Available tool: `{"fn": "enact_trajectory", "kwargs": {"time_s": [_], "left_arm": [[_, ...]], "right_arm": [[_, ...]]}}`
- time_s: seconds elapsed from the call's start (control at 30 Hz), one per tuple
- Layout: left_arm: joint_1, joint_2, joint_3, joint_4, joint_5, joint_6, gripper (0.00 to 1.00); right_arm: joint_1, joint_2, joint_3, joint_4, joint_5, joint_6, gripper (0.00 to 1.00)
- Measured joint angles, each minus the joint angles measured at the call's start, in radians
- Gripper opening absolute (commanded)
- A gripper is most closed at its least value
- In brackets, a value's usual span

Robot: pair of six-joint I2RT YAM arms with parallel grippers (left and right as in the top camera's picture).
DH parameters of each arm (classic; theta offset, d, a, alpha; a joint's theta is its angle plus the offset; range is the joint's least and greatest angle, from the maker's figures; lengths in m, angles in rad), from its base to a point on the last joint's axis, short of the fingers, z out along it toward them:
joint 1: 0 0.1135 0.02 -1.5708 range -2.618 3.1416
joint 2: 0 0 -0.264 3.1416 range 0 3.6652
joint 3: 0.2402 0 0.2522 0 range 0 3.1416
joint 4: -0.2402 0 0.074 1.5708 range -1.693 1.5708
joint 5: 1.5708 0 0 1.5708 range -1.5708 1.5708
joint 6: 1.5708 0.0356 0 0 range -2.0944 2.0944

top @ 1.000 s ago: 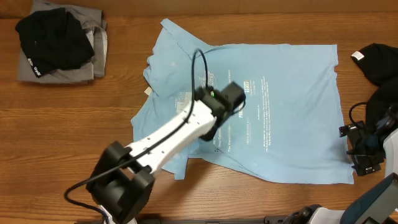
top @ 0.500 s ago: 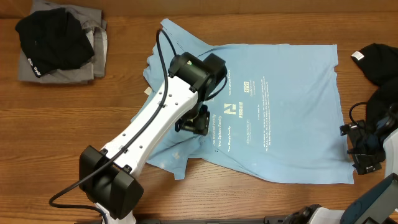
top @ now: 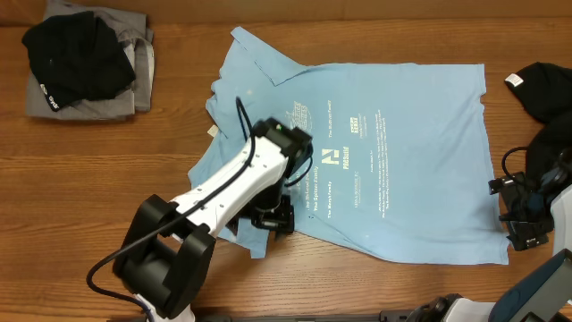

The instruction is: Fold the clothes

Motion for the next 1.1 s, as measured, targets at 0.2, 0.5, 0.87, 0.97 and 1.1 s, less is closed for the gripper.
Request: {"fn": "enact_trajectory", "kwargs": {"time_s": [0.2,0.5,0.87,0.97,1.1], "left_arm": [[0.022,-0.069,-0.193,0.178,0.02,-0.053,0.86],[0.08,-0.081,-0.345,0.385,0.119,-0.045,0.87],[0.086,-0.082,-0.383,0.492,0.123,-0.022,0.82],[0.086,-0.082,-0.387,0.517,0.112,-0.019,0.71],[0.086,-0.083,-0.402,0.534,0.099,-0.007,0.59]], "right_arm": [[0.0,0.0,0.0,0.005,0.0,0.0,1.0],[0.0,0.0,0.0,0.002,0.0,0.0,1.0],[0.0,0.0,0.0,-0.002,0.0,0.0,1.0],[0.0,0.0,0.0,-0.005,-0.001,0.0,1.0],[0.0,0.0,0.0,-0.006,-0.003,0.0,1.0]]}}
